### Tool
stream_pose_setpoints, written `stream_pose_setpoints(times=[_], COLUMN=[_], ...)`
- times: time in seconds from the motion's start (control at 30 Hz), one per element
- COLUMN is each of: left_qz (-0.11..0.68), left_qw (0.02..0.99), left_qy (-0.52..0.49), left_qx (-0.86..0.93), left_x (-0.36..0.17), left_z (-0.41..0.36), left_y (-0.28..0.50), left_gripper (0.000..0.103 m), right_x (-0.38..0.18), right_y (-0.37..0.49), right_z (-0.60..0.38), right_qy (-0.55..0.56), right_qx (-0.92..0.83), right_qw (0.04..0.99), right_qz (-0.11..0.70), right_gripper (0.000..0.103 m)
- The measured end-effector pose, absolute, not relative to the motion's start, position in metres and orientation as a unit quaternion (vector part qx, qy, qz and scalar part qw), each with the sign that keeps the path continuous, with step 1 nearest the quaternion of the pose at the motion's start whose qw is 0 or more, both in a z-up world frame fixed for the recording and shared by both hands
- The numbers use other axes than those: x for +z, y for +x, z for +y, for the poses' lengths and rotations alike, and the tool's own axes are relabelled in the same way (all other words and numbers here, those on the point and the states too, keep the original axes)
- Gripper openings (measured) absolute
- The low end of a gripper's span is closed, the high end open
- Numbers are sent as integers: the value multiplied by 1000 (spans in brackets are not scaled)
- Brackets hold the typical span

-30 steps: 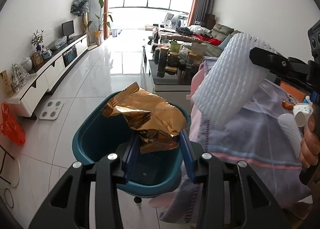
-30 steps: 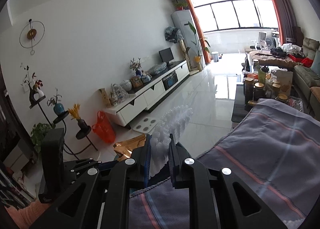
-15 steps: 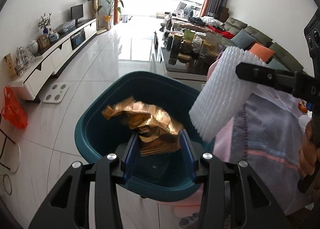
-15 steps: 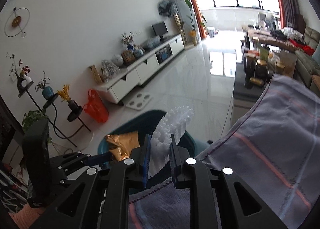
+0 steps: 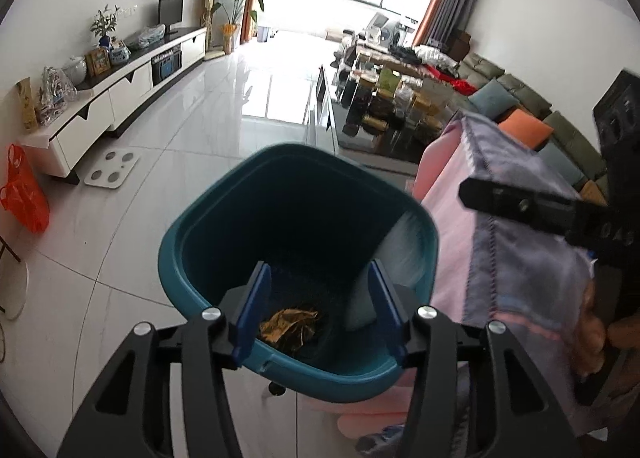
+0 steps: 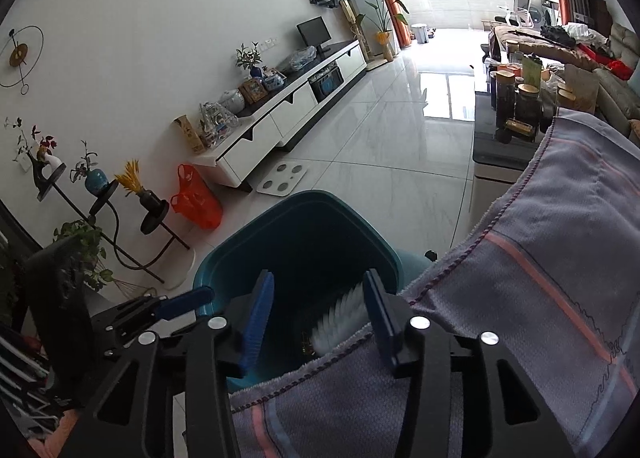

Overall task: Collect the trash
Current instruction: 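Carry both items over the teal bin and open both tools to drop them, then return to the table and grasp a white foam net with the left tool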

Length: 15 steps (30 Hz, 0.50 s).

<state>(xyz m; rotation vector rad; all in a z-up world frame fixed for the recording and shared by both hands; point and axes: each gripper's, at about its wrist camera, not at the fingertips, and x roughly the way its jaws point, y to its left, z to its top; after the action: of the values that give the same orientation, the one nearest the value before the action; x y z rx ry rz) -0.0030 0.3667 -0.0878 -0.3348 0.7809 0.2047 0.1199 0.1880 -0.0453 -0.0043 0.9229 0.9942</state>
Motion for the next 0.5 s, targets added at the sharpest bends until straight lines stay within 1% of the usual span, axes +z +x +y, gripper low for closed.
stream_pose_setpoints(times=[0.17,0.37,0.43,0.5], left_qz=[350,320,308,300], left_qw=[917,931,937,941], left_qy=[-169,-162,-159,-155], left_qx=[93,67,48,29], left_x=[-68,-45,-37,-30], left_z=[359,337,325,311], left_y=[-11,-21,-24,-24], left_gripper=[54,58,61,65], right_x=[-38,-16,-4,8], right_y=[116,105,98,89], right_z=[179,154,141,126], right_qy=[8,18,18,14], right_qx=[467,479,484,485], right_qw=[778,784,790,798], right_qz=[420,394,376,358], right_gripper=[50,51,52,55])
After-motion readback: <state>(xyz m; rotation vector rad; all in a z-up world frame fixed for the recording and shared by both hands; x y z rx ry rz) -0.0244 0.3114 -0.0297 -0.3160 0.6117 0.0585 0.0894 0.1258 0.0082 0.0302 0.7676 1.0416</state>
